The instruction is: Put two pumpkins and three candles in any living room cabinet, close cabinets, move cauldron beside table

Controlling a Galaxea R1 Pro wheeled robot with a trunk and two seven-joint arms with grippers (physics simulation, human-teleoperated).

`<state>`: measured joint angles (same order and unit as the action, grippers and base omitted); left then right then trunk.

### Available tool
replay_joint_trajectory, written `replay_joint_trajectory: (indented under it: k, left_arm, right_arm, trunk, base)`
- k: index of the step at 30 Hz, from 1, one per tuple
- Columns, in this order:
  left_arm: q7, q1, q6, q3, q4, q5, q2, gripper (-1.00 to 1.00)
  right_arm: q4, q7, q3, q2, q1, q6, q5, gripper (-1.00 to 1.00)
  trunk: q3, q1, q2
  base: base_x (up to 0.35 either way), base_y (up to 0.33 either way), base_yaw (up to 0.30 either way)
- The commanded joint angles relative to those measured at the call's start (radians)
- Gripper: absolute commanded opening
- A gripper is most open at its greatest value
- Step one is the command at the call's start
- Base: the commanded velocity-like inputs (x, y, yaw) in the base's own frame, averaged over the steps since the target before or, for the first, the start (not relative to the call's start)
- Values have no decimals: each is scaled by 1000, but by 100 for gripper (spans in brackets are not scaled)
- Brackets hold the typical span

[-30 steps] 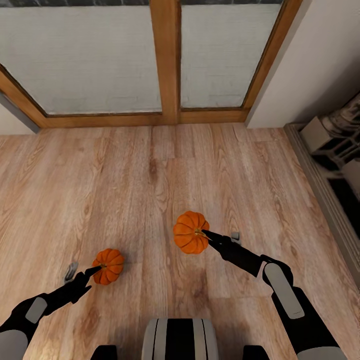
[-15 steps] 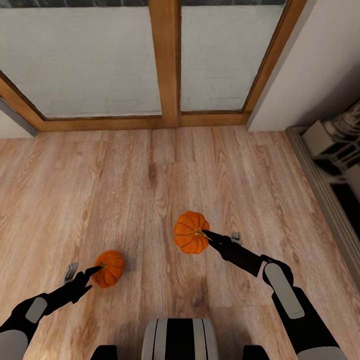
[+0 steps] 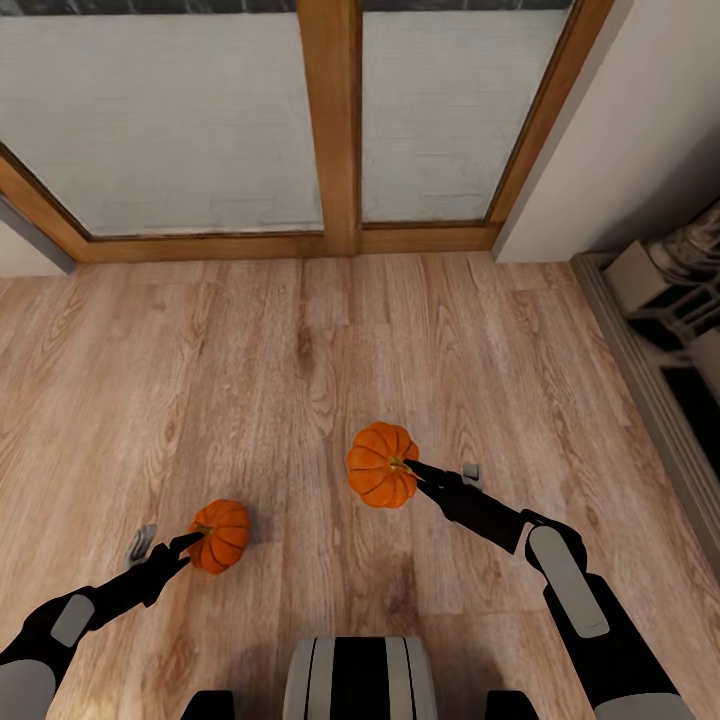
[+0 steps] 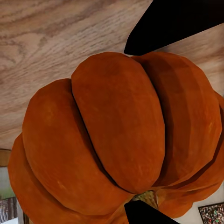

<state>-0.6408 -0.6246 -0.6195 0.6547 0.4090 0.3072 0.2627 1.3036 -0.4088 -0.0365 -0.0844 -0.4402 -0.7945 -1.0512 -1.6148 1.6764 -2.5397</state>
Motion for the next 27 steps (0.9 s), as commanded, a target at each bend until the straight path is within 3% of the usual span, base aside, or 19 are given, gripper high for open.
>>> replay_joint_trajectory:
  k: [1, 24, 27]
  left_arm:
    - [4, 0, 10, -3, -1, -19, 0, -100]
    - [6, 0, 10, -3, -1, -19, 0, -100]
    - [7, 0, 9, -3, -1, -19, 0, -100]
  right_arm:
    - [0, 4, 0, 0, 0, 0, -1, -100]
    - [0, 4, 0, 0, 0, 0, -1, -100]
    - [0, 4, 0, 0, 0, 0, -1, -100]
  trunk:
    - [0, 0, 0]
    - [0, 0, 0]
    - [12, -1, 1]
  base:
    - [0, 0, 0]
    - [0, 0, 0]
    - [0, 0, 0]
